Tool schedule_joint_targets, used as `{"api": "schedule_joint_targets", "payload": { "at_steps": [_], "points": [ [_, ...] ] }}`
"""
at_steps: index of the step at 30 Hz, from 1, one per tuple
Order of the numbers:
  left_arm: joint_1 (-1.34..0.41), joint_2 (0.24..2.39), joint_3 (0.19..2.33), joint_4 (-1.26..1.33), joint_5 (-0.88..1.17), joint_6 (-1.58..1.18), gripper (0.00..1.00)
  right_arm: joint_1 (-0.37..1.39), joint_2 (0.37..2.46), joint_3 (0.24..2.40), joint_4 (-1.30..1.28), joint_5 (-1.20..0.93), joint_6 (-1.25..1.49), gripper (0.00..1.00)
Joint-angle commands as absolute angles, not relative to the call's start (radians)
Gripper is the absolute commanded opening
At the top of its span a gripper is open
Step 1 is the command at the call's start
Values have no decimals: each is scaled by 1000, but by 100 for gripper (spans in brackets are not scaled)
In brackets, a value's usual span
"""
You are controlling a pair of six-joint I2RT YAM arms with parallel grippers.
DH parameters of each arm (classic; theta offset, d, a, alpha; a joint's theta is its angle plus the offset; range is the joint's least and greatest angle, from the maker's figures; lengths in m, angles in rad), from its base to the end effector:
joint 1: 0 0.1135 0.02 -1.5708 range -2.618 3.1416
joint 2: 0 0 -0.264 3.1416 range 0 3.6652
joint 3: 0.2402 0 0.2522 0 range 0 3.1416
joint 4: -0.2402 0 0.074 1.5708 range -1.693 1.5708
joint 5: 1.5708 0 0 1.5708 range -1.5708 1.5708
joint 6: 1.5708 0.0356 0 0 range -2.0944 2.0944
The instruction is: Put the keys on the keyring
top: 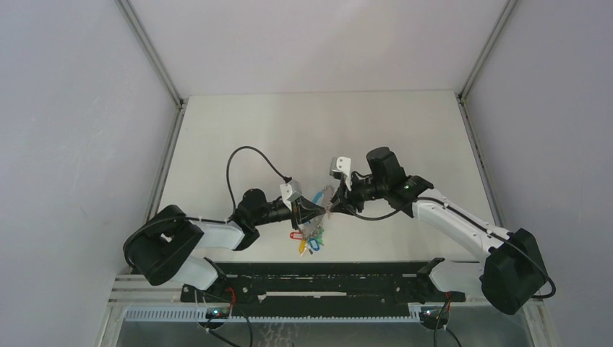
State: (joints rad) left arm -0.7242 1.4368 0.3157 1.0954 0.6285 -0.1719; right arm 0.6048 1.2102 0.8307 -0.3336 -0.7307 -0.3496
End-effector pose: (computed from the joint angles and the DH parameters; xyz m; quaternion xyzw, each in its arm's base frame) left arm 0.1719 -0.1800 0.1780 0.3933 0.5964 -0.4871 0.5024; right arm 0.1943 0.1632 0.2598 -0.5221 0.6863 0.3717 0.3439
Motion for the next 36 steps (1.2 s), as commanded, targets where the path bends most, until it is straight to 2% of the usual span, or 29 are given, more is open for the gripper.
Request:
{"api": "schedule_joint_targets", "payload": {
  "at_steps": [1,12,18,22,25,34,36],
  "points": [
    [-727,1395,311,1139,616,-150,0,611,1241,838,-223,-788,-416,33],
    [-727,1395,316,1139,618,-150,0,611,1298,838,-219,-855,-468,33],
    [-727,1394,315,1139,617,-152,0,609,1333,857,-245,-869,-485,29],
    [-727,1389,313,1139,614,-150,0,609,1342,859,-249,-869,-483,20],
    [-727,1387,310,1139,609,-149,0,609,1336,859,-261,-850,-480,0],
    [-727,1375,302,1123,597,-141,0,604,1277,869,-300,-776,-451,0],
    [-727,1379,304,1124,609,-143,3,611,1264,877,-307,-768,-452,0]
  ]
}}
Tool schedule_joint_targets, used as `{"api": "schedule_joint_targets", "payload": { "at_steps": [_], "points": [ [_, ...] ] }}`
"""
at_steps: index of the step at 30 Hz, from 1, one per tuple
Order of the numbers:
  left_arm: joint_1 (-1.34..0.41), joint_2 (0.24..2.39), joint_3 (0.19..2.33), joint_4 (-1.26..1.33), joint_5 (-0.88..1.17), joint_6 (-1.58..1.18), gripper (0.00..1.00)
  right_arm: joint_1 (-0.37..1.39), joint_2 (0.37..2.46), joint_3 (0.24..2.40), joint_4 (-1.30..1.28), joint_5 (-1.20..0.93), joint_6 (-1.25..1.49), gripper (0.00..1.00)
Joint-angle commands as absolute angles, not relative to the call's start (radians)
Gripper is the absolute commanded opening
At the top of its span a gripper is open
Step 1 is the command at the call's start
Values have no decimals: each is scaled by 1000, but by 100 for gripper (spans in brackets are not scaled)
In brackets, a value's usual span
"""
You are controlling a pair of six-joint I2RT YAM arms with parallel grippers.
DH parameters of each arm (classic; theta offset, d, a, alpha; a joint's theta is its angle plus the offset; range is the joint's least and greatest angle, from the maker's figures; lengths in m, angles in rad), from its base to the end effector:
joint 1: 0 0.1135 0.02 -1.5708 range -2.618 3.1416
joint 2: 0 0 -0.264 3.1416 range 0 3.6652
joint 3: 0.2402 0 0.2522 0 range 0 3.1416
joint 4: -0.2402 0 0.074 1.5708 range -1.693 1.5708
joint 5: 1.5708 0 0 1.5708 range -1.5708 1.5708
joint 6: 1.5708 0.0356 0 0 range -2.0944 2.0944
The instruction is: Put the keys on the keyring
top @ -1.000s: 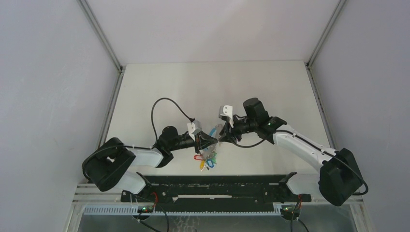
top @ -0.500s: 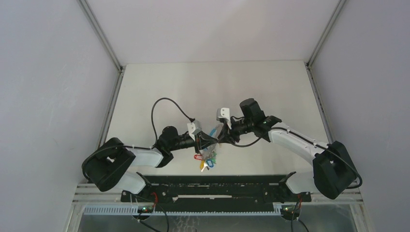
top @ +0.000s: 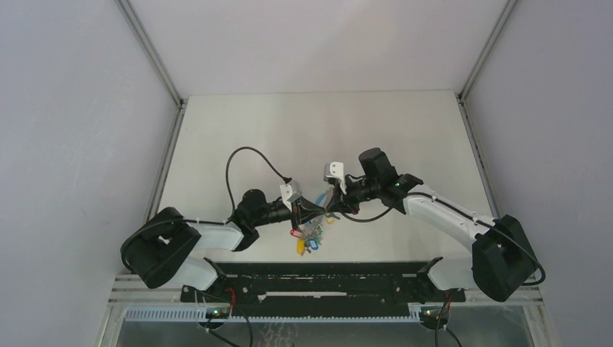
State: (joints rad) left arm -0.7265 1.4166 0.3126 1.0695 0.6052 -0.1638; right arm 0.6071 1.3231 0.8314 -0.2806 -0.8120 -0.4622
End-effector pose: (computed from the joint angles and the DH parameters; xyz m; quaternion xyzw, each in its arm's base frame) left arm 0.1708 -0.1789 0.1791 0.3895 0.6020 -0.4790 0.5063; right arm 0.2071 0.1753 0.2380 -0.5634 0.6501 0.3888 0.3299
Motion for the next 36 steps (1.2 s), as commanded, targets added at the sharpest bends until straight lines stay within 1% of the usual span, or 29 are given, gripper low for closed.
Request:
{"api": "schedule_joint_targets", "payload": {
  "at_steps": [1,5,8,13,19,27,30,36],
  "points": [
    [-727,1383,305,1123,616,-146,6,615,1259,882,-309,-766,-453,0],
    [-727,1396,311,1124,648,-153,17,628,1259,899,-322,-767,-461,0],
    [-729,1401,315,1117,656,-153,22,636,1267,908,-327,-769,-464,0],
    [-731,1413,333,1086,669,-143,22,643,1269,917,-330,-767,-466,0],
    [-736,1434,345,1074,646,-132,30,653,1266,925,-336,-768,-468,0],
    [-736,1444,366,1046,633,-109,30,659,1264,925,-339,-780,-471,0],
    [-738,1442,371,1046,642,-107,27,661,1263,925,-339,-780,-471,0],
    [-747,1441,380,1050,649,-106,26,669,1274,935,-349,-781,-472,0]
  ]
}}
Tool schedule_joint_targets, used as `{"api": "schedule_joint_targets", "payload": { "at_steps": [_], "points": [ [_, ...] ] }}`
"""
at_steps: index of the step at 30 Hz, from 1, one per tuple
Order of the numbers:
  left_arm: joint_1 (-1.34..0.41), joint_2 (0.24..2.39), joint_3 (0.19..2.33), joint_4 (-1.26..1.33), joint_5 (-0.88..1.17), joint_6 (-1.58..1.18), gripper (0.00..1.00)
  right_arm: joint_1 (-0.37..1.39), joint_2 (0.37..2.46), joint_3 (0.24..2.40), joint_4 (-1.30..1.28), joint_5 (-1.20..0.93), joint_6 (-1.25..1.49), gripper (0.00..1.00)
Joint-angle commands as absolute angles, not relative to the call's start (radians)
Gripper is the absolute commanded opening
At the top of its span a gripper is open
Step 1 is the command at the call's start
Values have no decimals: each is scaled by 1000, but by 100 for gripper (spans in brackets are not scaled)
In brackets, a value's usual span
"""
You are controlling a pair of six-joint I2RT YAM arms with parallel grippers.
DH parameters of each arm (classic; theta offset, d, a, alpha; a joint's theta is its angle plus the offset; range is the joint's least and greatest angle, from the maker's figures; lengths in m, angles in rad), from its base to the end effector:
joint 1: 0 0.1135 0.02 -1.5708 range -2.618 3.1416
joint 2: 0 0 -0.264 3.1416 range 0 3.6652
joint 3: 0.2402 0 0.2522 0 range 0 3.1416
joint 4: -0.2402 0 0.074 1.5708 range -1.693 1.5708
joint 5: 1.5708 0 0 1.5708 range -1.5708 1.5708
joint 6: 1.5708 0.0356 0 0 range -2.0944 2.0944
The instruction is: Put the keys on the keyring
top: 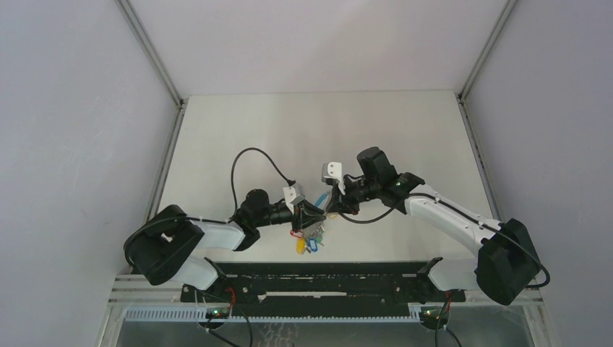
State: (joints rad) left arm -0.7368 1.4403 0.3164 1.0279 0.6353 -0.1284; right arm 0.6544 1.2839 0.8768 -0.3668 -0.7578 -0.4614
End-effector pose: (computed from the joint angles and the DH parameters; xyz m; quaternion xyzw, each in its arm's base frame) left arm 0.1693 -0.1821 0.1704 0.4110 0.6080 -0.4777 0.4830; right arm 0.1957 0.1810 0.2550 -0.5751 0.6505 0.3741 0.3259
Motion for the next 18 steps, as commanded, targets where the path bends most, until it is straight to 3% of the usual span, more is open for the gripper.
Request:
{"api": "schedule_joint_targets", "payload": {
  "at_steps": [1,9,13,18],
  "points": [
    [-748,1442,381,1052,651,-107,24,671,1276,937,-351,-782,-473,0],
    [-749,1441,388,1051,655,-103,16,681,1289,952,-364,-784,-477,0],
    [-750,1438,386,1060,664,-102,2,683,1295,954,-372,-779,-476,0],
    [-750,1404,352,1086,610,-103,0,674,1279,953,-401,-702,-442,0]
  ]
}}
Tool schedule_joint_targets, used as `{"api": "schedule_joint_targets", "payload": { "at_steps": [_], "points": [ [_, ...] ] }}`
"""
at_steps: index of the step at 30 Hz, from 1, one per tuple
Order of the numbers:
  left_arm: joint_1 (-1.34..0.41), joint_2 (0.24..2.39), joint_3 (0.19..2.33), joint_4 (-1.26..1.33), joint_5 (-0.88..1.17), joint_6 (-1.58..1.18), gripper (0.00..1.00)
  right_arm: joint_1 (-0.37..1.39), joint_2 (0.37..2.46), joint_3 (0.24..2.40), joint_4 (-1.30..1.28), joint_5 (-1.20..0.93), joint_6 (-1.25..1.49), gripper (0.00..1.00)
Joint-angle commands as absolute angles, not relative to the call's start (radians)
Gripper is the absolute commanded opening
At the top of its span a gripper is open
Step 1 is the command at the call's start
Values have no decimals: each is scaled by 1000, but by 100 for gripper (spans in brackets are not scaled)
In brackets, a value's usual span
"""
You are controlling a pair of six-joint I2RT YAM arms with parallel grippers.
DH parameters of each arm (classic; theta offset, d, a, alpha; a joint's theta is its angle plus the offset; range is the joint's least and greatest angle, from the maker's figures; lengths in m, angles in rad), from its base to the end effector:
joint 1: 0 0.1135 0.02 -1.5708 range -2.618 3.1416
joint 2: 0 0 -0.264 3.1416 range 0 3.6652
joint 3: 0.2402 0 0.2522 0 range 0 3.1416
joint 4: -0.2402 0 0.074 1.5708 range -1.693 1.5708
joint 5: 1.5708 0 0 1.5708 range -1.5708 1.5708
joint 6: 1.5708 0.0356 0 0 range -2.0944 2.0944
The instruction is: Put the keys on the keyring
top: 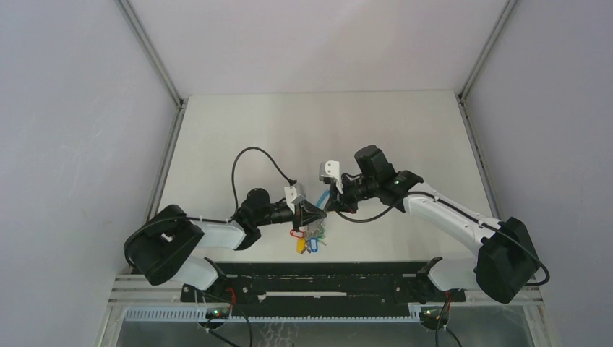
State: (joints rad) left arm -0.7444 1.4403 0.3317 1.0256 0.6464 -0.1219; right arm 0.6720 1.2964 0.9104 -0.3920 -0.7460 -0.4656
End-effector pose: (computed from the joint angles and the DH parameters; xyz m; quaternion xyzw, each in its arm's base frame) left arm 0.1698 -0.1856 0.1743 0.4184 0.5983 -0.4816 0.4847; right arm 0.1957 0.1866 0.2607 -0.5812 0.6480 0.3714 0.3230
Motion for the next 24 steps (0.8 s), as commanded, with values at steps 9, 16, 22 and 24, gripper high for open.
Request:
{"api": "schedule_joint_targets", "payload": {
  "at_steps": [9,16,22,24],
  "points": [
    [-751,1348,279,1150,459,-115,0,645,1263,937,-454,-571,-280,0],
    [-750,1333,262,1167,433,-121,0,621,1263,886,-390,-568,-164,0],
    [-750,1333,248,1204,424,-137,0,591,1306,836,-264,-645,-64,0],
    [-750,1330,242,1210,421,-138,0,574,1326,822,-225,-676,-36,0]
  ]
}}
